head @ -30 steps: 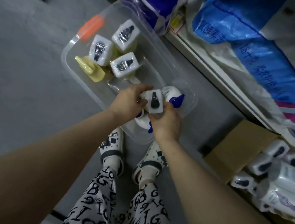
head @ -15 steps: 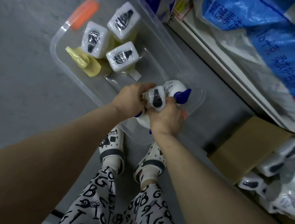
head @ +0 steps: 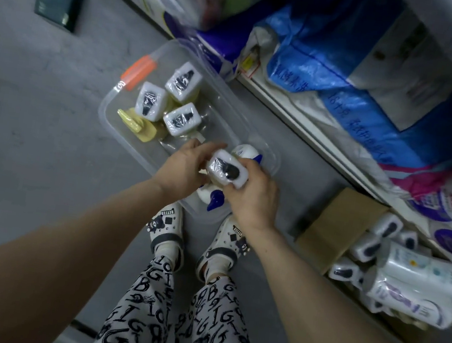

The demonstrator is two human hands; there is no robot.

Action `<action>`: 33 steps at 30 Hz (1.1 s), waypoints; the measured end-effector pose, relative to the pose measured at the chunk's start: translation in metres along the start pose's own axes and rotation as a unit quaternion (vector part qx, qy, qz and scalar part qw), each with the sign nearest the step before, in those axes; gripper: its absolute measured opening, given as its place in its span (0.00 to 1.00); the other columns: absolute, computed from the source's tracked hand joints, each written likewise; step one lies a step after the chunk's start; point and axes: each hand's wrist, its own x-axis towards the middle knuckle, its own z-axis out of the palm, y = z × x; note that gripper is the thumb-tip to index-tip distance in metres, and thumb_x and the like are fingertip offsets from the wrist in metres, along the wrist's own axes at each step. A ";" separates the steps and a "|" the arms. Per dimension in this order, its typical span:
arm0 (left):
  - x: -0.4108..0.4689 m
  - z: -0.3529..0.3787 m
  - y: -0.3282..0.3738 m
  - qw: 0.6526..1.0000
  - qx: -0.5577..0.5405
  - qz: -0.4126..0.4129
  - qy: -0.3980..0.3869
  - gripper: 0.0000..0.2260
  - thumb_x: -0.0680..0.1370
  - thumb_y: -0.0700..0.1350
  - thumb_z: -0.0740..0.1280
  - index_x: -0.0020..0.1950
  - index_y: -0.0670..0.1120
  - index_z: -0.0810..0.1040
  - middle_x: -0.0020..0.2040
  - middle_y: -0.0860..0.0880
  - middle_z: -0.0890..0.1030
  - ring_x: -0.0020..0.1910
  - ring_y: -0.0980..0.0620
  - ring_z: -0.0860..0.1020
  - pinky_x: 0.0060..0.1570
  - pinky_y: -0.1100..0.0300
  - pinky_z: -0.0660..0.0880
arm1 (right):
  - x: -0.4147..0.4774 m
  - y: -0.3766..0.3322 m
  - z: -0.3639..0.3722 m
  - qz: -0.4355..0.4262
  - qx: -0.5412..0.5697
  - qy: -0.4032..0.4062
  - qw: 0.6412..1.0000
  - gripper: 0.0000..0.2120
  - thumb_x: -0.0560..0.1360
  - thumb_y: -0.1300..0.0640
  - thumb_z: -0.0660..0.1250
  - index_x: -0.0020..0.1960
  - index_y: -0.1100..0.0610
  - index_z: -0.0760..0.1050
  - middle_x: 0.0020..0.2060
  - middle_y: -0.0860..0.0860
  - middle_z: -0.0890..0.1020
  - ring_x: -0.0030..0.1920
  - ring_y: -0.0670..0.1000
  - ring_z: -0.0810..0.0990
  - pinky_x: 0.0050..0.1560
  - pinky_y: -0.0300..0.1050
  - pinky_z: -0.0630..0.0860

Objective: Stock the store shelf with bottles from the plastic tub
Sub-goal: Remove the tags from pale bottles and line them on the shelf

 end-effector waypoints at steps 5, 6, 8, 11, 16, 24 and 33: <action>-0.029 -0.031 0.043 0.999 0.015 0.036 0.021 0.30 0.68 0.38 0.78 0.68 0.47 0.73 0.59 0.44 0.75 0.52 0.47 0.78 0.56 0.51 0.77 | -0.021 -0.029 -0.056 -0.031 0.008 -0.024 0.999 0.22 0.67 0.58 0.78 0.60 0.55 0.79 0.52 0.53 0.83 0.51 0.52 0.81 0.49 0.41 0.73; -0.035 -0.037 0.052 0.998 0.026 0.045 0.023 0.30 0.68 0.38 0.78 0.69 0.46 0.73 0.59 0.44 0.75 0.52 0.47 0.78 0.55 0.54 0.76 | -0.026 -0.035 -0.067 -0.035 0.012 -0.023 0.999 0.22 0.67 0.58 0.79 0.60 0.56 0.80 0.52 0.53 0.83 0.51 0.51 0.81 0.49 0.42 0.74; -0.046 -0.050 0.069 0.997 0.042 0.063 0.027 0.29 0.68 0.39 0.78 0.68 0.46 0.74 0.58 0.43 0.75 0.51 0.49 0.77 0.54 0.58 0.74 | -0.036 -0.046 -0.089 -0.040 0.022 -0.025 0.999 0.21 0.67 0.59 0.79 0.59 0.57 0.79 0.52 0.52 0.83 0.50 0.49 0.79 0.49 0.41 0.73; -0.065 -0.071 0.096 0.993 0.053 0.104 0.024 0.26 0.69 0.40 0.78 0.64 0.44 0.75 0.59 0.44 0.76 0.55 0.48 0.76 0.57 0.53 0.75 | -0.051 -0.062 -0.124 -0.057 0.034 -0.035 0.997 0.21 0.68 0.61 0.78 0.60 0.57 0.79 0.53 0.51 0.82 0.50 0.45 0.75 0.49 0.39 0.72; -0.102 -0.109 0.147 0.994 0.000 0.107 0.002 0.22 0.71 0.42 0.77 0.61 0.43 0.72 0.55 0.49 0.78 0.53 0.52 0.75 0.52 0.61 0.71 | -0.074 -0.088 -0.174 -0.012 0.124 -0.041 0.991 0.23 0.67 0.64 0.77 0.60 0.52 0.79 0.50 0.46 0.80 0.51 0.48 0.80 0.51 0.43 0.78; -0.145 -0.172 0.222 0.991 -0.049 0.127 0.016 0.18 0.73 0.44 0.76 0.59 0.47 0.73 0.49 0.54 0.78 0.51 0.52 0.79 0.47 0.66 0.72 | -0.107 -0.134 -0.251 0.016 0.304 -0.081 0.949 0.25 0.74 0.67 0.73 0.66 0.52 0.70 0.57 0.45 0.79 0.56 0.44 0.78 0.55 0.37 0.77; -0.200 -0.229 0.309 0.977 -0.165 0.137 -0.017 0.17 0.77 0.40 0.70 0.65 0.41 0.73 0.57 0.43 0.83 0.55 0.51 0.82 0.55 0.55 0.80 | -0.156 -0.169 -0.320 -0.027 0.393 -0.039 0.918 0.19 0.79 0.55 0.69 0.68 0.49 0.70 0.65 0.47 0.78 0.65 0.47 0.76 0.66 0.48 0.74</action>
